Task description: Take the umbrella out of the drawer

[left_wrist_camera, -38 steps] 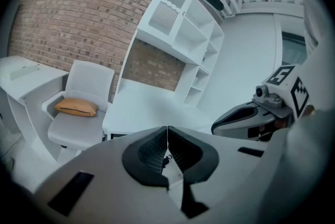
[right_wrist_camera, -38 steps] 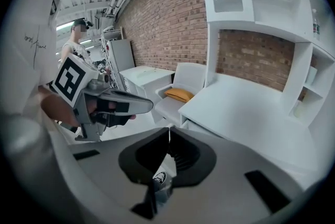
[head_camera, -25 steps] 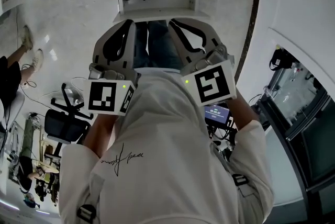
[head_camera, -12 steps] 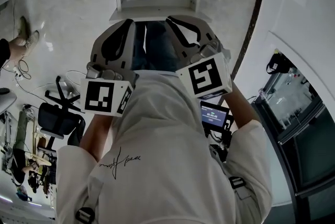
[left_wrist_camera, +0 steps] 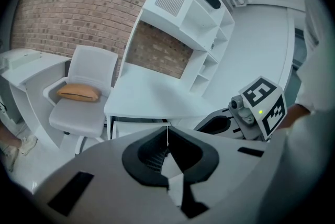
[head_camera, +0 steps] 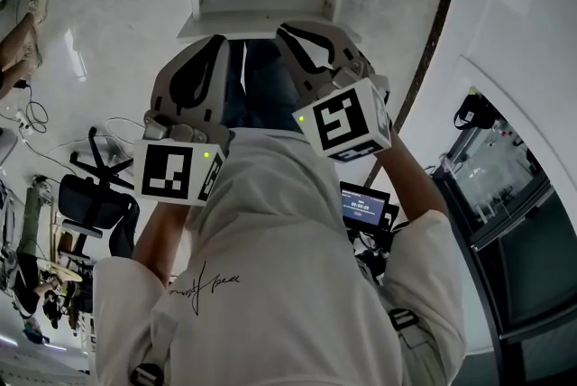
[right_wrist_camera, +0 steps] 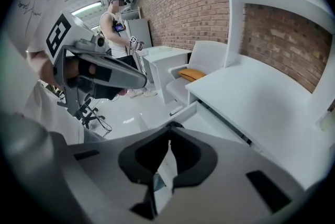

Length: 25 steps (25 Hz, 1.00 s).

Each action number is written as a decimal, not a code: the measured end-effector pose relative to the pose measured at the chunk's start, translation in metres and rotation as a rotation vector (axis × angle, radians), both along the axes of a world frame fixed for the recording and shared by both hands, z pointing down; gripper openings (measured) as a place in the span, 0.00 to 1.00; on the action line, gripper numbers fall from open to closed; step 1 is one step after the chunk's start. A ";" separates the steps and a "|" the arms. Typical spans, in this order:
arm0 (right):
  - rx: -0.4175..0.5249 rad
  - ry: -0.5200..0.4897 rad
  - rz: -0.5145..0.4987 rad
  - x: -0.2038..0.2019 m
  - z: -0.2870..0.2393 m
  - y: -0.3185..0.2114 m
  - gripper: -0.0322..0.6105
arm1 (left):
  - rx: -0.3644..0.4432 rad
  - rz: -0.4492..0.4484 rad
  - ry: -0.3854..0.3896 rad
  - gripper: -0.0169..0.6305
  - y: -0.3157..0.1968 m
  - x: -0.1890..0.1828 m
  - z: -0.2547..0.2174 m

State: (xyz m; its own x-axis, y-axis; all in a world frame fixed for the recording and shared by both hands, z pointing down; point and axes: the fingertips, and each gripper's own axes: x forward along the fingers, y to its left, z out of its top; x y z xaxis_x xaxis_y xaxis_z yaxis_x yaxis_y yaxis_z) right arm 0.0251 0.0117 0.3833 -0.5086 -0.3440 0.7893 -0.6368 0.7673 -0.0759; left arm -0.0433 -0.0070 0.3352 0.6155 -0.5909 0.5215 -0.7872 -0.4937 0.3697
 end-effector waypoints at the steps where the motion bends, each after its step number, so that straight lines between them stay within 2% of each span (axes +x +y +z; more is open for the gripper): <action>1: -0.009 0.003 -0.009 0.001 0.004 0.000 0.09 | -0.002 0.000 0.000 0.05 0.000 0.001 0.002; 11: -0.064 0.027 -0.062 0.003 0.043 0.003 0.09 | -0.028 -0.011 -0.010 0.05 0.001 0.005 0.015; 25: -0.091 0.062 -0.098 0.007 0.083 -0.013 0.10 | -0.057 -0.026 -0.013 0.05 -0.004 0.011 0.025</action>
State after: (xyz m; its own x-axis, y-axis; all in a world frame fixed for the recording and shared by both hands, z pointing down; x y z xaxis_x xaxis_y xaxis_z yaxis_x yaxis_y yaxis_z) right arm 0.0325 -0.0015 0.4658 -0.4853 -0.2210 0.8460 -0.5648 0.8179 -0.1103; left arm -0.0319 -0.0108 0.3606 0.5928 -0.5758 0.5631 -0.8047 -0.4510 0.3860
